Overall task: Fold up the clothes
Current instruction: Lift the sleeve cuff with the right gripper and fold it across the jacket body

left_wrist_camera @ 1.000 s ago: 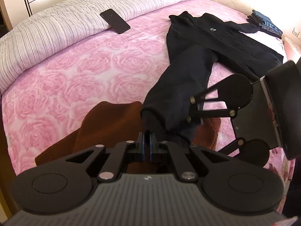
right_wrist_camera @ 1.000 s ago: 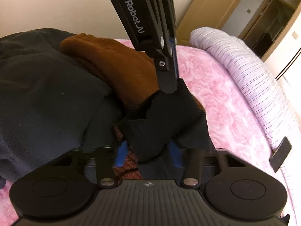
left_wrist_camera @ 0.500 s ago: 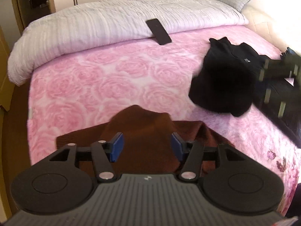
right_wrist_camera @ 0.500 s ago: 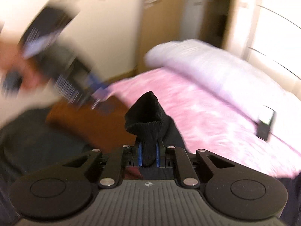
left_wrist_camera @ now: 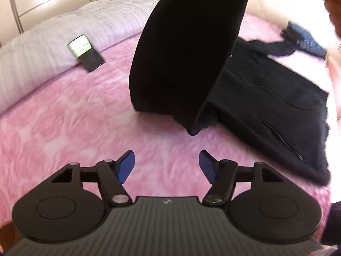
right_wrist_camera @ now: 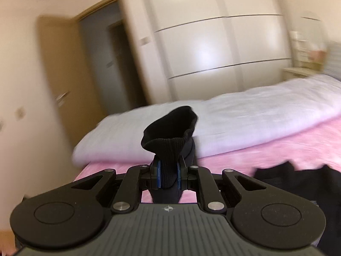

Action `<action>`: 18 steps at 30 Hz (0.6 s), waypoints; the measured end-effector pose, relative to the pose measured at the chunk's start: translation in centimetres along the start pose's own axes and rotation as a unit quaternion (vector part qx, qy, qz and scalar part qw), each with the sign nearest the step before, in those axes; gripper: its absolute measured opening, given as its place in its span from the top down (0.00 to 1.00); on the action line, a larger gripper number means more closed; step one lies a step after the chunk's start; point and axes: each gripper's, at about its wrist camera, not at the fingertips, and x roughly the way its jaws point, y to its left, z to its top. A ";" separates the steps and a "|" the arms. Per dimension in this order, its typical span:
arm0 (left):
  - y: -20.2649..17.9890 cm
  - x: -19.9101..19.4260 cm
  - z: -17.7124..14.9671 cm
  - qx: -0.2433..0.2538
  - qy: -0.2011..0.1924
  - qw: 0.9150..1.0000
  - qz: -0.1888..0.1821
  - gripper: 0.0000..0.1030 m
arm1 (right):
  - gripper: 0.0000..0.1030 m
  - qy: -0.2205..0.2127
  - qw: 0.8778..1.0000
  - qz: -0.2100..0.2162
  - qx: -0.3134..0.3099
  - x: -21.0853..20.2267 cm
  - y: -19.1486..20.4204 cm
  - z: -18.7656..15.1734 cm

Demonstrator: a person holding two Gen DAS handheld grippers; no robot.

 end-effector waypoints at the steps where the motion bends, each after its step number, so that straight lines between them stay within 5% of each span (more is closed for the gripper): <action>1: -1.1 1.0 0.9 0.000 0.004 1.000 0.006 0.38 | 0.87 -0.003 1.000 -0.010 0.011 -0.2 -2.4 0.2; 10: -9.9 11.3 6.6 -0.045 0.065 0.995 0.056 0.32 | 0.86 0.042 0.983 -0.079 0.160 -1.6 -23.4 -3.0; 14: -12.5 14.6 7.4 -0.060 0.082 0.992 0.071 0.32 | 0.86 0.099 0.974 -0.087 0.183 0.0 -28.6 -5.6; 18: -13.8 16.5 7.7 -0.048 0.087 0.990 0.101 0.32 | 0.86 0.104 0.973 -0.096 0.182 -1.3 -30.7 -6.5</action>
